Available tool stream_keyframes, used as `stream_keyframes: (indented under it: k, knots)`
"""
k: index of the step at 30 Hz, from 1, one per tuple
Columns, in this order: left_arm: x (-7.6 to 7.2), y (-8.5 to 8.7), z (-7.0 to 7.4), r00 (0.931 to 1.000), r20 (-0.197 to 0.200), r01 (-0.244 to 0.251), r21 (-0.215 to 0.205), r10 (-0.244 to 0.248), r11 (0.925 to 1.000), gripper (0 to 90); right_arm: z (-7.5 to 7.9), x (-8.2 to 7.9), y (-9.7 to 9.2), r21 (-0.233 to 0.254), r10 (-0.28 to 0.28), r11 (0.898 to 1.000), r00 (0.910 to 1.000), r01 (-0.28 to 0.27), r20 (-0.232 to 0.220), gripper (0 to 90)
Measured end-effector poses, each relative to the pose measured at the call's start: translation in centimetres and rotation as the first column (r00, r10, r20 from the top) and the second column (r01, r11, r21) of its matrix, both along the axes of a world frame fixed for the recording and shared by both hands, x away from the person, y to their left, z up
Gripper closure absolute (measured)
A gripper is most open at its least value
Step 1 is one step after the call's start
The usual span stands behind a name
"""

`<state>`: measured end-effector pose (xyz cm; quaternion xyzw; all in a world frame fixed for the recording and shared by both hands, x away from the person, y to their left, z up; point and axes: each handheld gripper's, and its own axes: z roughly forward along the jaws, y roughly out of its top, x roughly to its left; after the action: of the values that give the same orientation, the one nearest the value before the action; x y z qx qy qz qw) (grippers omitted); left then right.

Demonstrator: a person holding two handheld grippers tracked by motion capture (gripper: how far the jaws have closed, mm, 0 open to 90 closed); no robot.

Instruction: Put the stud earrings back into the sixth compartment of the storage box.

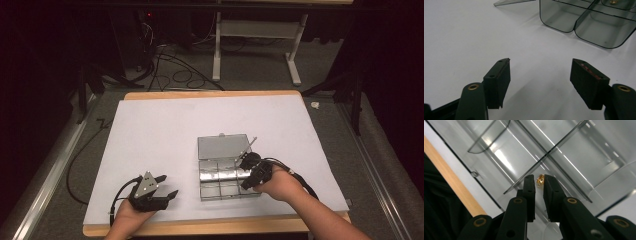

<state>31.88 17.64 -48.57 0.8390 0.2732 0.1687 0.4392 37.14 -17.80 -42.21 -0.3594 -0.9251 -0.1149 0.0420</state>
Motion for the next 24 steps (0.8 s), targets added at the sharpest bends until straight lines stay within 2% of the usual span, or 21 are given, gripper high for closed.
stream_keyframes:
  k: [5,12,18,24]
  knots:
    - [0.0,0.0,0.0,1.0,0.001,-0.001,0.0,0.001,1.0,33.5,1.7,0.2,-0.4,0.016,-0.022,1.0,0.9994,0.021,0.026,78.8]
    - [0.0,0.0,0.0,1.0,0.0,0.0,0.0,0.0,1.0,33.5,4.2,0.9,-2.2,0.043,-0.075,0.996,0.9951,0.072,0.065,77.8]
    - [0.0,0.0,0.0,1.0,-0.001,0.001,0.0,-0.001,1.0,33.4,5.0,1.6,-4.4,0.04,-0.136,0.99,0.987,0.133,0.086,76.8]
    - [0.0,0.0,0.0,1.0,0.001,0.003,0.001,-0.003,1.0,33.3,4.6,2.1,-6.0,0.022,-0.182,0.983,0.9802,0.18,0.079,76.1]
